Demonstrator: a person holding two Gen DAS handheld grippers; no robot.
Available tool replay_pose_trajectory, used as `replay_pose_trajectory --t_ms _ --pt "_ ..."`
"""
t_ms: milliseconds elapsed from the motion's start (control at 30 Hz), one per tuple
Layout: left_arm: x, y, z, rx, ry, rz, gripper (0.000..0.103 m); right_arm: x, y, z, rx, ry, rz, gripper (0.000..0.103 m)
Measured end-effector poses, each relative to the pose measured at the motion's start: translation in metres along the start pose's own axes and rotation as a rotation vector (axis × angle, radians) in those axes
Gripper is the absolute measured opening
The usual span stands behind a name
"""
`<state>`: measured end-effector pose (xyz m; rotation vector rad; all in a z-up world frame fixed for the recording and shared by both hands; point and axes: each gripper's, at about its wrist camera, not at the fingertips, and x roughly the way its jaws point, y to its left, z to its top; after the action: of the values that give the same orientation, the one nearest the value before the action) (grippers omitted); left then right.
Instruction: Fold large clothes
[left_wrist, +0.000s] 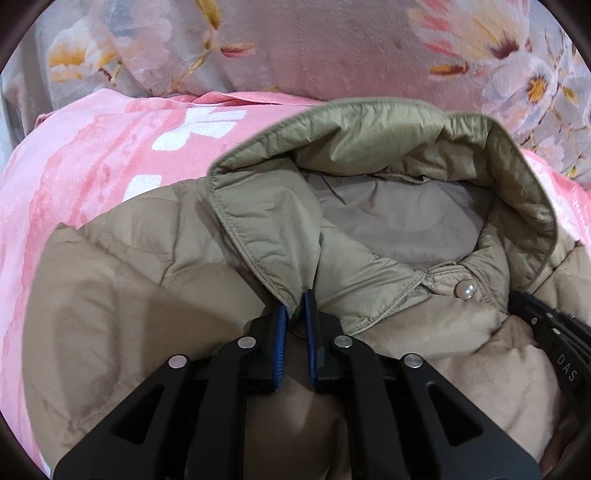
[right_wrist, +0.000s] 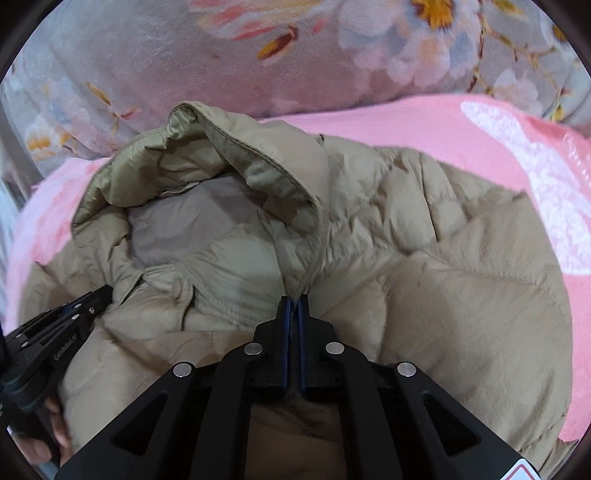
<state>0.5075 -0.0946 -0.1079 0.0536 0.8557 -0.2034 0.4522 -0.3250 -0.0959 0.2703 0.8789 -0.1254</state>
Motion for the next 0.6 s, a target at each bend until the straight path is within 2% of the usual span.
replay_pose_trajectory --t_ms 67,133,167,200,267,300,333,400,500,533,600 --pt "-0.026 0.011 0.0 -0.013 0.004 -0.029 0.014 -0.026 -0.007 -0.003 0.019 0.019 -0.001 0.001" --pt "-0.056 0.024 0.009 -0.008 -0.046 -0.046 0.018 -0.059 -0.011 0.003 0.023 -0.047 0.017 0.005" --pt "-0.068 0.029 0.018 -0.009 -0.08 -0.02 0.022 -0.075 -0.01 0.014 0.018 -0.099 0.017 0.005" --pt "-0.077 0.035 0.036 -0.023 -0.112 0.026 0.03 -0.084 -0.008 0.026 0.022 -0.132 0.014 0.006" --pt "-0.082 0.042 0.076 -0.072 -0.156 0.059 0.033 -0.088 0.001 0.056 0.045 -0.16 0.038 0.009" --pt "-0.078 0.043 0.093 -0.092 -0.159 0.07 0.04 -0.085 0.008 0.076 0.066 -0.178 0.053 0.009" --pt "-0.071 0.044 0.109 -0.123 -0.158 0.055 0.048 -0.081 0.013 0.088 0.086 -0.192 0.059 0.009" --pt "-0.051 0.045 0.13 -0.18 -0.12 0.005 0.053 -0.061 0.021 0.112 0.131 -0.202 0.088 0.009" --pt "-0.004 0.044 0.137 -0.258 0.012 -0.061 0.052 -0.015 0.025 0.123 0.17 -0.125 0.077 0.009" --pt "0.013 0.043 0.131 -0.276 0.077 -0.086 0.039 0.001 0.025 0.12 0.164 -0.083 0.062 0.009" --pt "0.028 0.038 0.115 -0.271 0.141 -0.156 0.024 0.015 0.026 0.108 0.114 -0.024 0.067 0.006"
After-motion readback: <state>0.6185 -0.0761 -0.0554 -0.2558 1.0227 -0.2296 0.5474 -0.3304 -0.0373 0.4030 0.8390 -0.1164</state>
